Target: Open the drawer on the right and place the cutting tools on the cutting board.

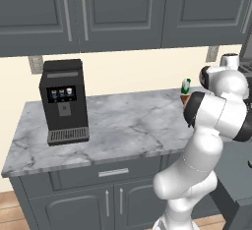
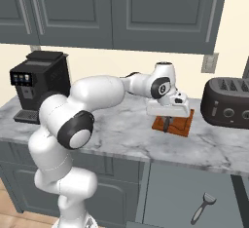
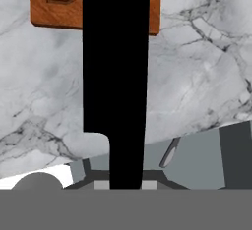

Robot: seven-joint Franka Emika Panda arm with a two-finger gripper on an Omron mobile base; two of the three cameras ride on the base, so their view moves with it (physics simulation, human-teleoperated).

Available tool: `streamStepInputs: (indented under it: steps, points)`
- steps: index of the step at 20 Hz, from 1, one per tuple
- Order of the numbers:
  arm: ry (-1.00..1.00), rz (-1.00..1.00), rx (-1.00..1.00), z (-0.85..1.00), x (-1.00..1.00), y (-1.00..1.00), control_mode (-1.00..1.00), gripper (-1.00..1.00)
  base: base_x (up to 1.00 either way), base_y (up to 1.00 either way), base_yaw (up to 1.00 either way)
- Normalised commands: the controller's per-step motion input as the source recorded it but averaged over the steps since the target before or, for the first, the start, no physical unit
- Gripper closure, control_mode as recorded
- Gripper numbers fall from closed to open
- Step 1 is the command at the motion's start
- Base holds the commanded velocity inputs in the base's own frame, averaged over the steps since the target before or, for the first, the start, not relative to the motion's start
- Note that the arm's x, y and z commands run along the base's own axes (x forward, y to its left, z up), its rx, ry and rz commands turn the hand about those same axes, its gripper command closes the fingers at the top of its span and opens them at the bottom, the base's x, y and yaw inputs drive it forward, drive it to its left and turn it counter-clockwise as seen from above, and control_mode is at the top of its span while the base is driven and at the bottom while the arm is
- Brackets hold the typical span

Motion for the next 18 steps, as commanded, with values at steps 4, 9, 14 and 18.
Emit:
streamStepInputs:
  steps: [4,9,14,18]
  points:
    - [-0.07,0.00,0.00,-0.07,0.05,0.14,-1.00,1.00,0.00,0.00,0.00]
    - [-0.13,-0.01,0.00,-0.14,0.01,0.07,-1.00,1.00,0.00,0.00,0.00]
    - [-0.07,-0.04,0.00,-0.12,0.21,0.07,-1.00,1.00,0.00,0.00,0.00]
    - [0.00,-0.04,0.00,-0.04,0.25,0.04,-1.00,1.00,0.00,0.00,0.00]
